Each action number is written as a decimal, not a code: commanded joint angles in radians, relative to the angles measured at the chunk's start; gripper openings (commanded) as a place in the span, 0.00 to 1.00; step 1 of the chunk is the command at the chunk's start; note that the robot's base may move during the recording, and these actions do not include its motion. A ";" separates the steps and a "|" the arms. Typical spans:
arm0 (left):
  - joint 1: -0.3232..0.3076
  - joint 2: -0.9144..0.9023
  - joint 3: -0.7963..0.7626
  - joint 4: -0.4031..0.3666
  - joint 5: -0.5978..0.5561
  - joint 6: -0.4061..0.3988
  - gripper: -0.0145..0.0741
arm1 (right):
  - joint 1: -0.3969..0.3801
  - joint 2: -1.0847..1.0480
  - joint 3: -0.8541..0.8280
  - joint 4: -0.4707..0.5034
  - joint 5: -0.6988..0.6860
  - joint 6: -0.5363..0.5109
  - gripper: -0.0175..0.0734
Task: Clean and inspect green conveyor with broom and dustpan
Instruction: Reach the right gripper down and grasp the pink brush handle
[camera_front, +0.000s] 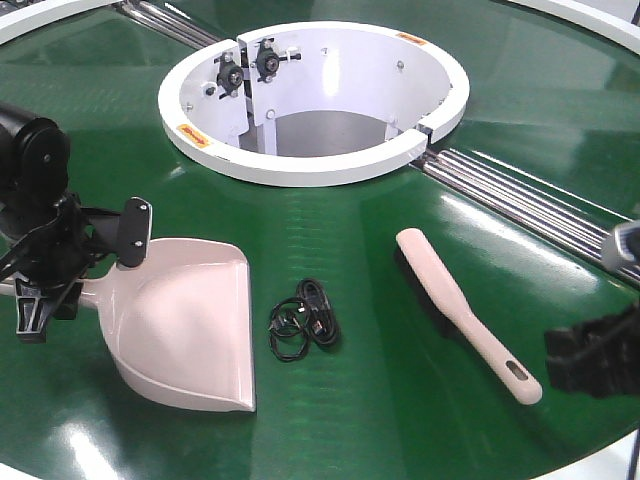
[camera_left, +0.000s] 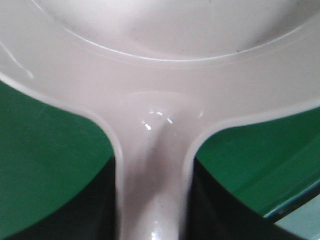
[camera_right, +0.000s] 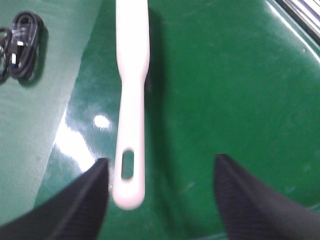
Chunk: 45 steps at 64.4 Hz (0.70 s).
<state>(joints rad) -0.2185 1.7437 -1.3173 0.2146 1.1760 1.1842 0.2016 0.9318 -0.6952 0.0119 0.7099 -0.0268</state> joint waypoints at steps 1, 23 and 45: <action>-0.005 -0.048 -0.029 0.004 -0.003 -0.010 0.16 | 0.001 0.083 -0.108 0.024 -0.004 -0.031 0.79; -0.005 -0.048 -0.029 0.004 -0.003 -0.010 0.16 | 0.073 0.488 -0.357 0.049 0.207 -0.114 0.79; -0.005 -0.048 -0.029 0.004 -0.003 -0.010 0.16 | 0.128 0.745 -0.519 -0.051 0.315 -0.031 0.78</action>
<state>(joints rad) -0.2185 1.7437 -1.3173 0.2146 1.1769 1.1842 0.3324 1.6725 -1.1424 0.0000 1.0018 -0.0795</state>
